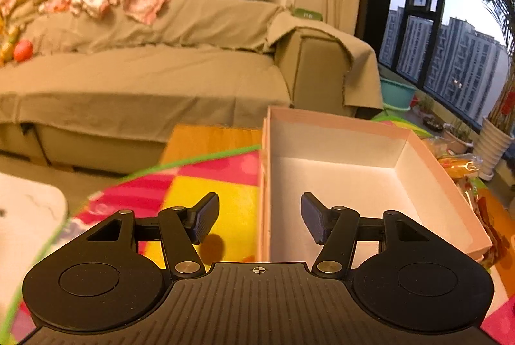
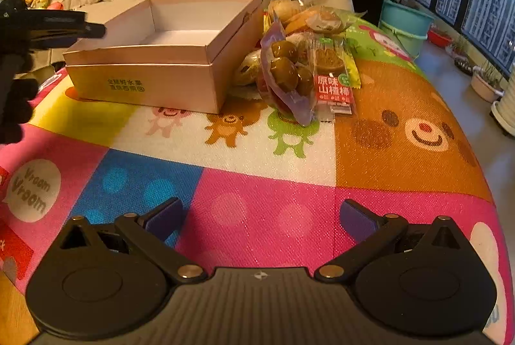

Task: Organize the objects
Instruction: 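Move the left tool to the pink box rim while the right tool approaches the snacks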

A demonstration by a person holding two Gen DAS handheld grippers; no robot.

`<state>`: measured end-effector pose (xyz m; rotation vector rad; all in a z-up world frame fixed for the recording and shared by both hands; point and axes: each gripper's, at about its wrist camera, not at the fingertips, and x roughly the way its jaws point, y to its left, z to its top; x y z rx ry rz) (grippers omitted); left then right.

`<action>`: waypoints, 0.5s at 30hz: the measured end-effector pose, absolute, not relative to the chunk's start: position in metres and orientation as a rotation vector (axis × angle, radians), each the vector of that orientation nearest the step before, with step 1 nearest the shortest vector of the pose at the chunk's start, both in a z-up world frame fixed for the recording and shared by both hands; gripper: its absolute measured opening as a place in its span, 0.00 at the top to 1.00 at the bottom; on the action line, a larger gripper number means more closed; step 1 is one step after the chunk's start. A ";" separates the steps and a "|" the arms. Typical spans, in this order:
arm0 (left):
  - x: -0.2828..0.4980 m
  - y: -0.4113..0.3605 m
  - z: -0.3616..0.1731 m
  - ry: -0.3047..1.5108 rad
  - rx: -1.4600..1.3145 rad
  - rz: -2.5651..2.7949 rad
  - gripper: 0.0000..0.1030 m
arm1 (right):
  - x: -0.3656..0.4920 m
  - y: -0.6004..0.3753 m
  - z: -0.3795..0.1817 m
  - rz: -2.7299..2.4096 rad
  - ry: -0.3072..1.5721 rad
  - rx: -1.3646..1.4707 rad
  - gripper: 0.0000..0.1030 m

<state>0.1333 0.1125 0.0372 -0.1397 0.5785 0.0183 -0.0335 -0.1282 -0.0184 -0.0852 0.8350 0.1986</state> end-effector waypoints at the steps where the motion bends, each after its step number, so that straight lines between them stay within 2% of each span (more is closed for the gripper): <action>1: 0.135 0.112 0.033 0.587 -0.157 0.006 0.39 | -0.036 -0.128 -0.020 0.203 0.815 -0.091 0.00; 4: 0.139 0.111 0.022 0.623 -0.187 -0.012 0.45 | -0.036 -0.129 -0.018 0.243 0.781 -0.101 0.00; 5: 0.141 0.111 0.021 0.622 -0.194 -0.010 0.49 | -0.036 -0.130 -0.015 0.251 0.757 -0.093 0.00; 6: 0.140 0.111 0.021 0.617 -0.200 -0.011 0.60 | -0.036 -0.132 -0.010 0.248 0.721 -0.082 0.00; 7: 0.140 0.110 0.022 0.619 -0.202 -0.002 0.63 | -0.035 -0.134 -0.004 0.244 0.680 -0.078 0.00; 9: 0.137 0.105 0.024 0.622 -0.193 0.056 0.77 | -0.032 -0.138 0.010 0.235 0.603 -0.092 0.00; 15: 0.115 0.102 0.029 0.604 -0.178 0.090 0.81 | -0.002 -0.162 0.041 0.229 0.552 0.012 0.00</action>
